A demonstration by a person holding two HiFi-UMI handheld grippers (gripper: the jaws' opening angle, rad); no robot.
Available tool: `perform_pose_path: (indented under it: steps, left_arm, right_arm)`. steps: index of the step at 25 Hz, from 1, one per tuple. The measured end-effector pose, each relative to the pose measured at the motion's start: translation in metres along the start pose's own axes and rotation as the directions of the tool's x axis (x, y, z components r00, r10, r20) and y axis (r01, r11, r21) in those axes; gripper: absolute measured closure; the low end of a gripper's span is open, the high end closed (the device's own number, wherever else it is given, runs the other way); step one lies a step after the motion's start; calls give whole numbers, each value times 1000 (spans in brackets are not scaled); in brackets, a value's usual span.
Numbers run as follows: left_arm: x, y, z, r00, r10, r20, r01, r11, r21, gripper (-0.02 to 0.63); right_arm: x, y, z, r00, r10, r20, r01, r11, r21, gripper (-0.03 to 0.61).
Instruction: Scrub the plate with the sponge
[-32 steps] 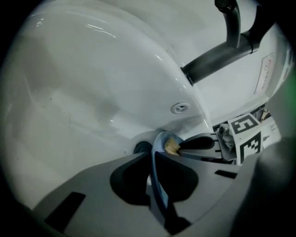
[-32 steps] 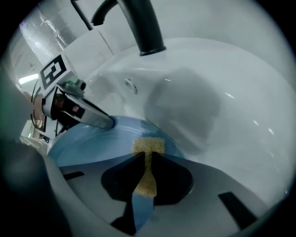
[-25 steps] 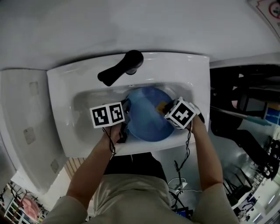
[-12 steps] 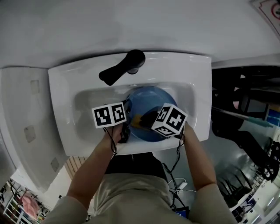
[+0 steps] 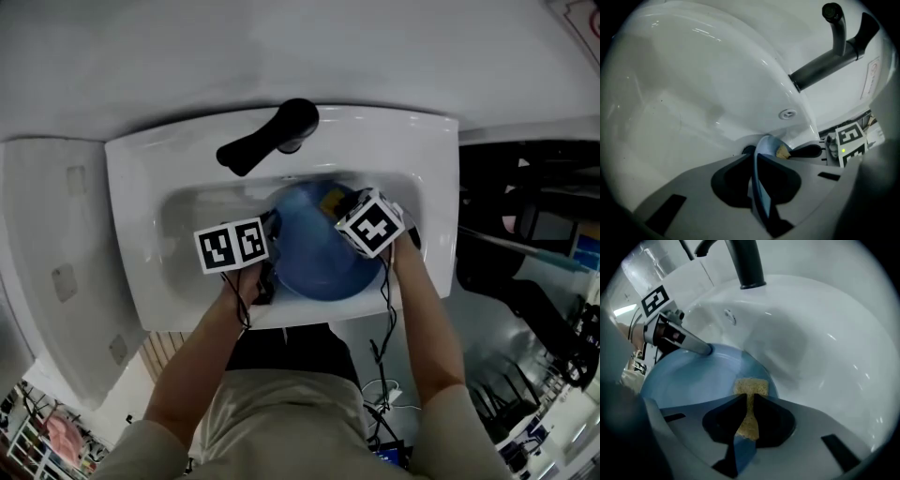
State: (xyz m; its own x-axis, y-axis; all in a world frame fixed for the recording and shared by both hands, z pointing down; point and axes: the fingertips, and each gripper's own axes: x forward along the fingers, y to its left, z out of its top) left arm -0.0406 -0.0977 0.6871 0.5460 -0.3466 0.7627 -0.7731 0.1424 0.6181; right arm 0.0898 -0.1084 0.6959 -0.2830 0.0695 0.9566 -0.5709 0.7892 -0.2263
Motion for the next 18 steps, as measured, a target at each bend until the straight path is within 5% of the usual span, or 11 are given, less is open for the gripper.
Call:
perform_pose_path:
  steps: [4, 9, 14, 18]
  left_arm:
    - [0, 1, 0, 1000, 5, -7, -5, 1000, -1, 580]
    - [2, 1, 0, 1000, 3, -4, -3, 1000, -30, 577]
    - [3, 4, -1, 1000, 12, -3, -12, 998, -64, 574]
    - [4, 8, 0, 1000, 15, 5, -14, 996, -88, 569]
  right_arm:
    - [-22, 11, -43, 994, 24, -105, -25, 1000, -3, 520]
    - [-54, 81, -66, 963, 212, -164, -227, 971, -79, 520]
    - [-48, 155, -25, 909, 416, -34, -416, 897, -151, 520]
    - [-24, 158, 16, 900, 430, 74, -418, 897, -142, 517]
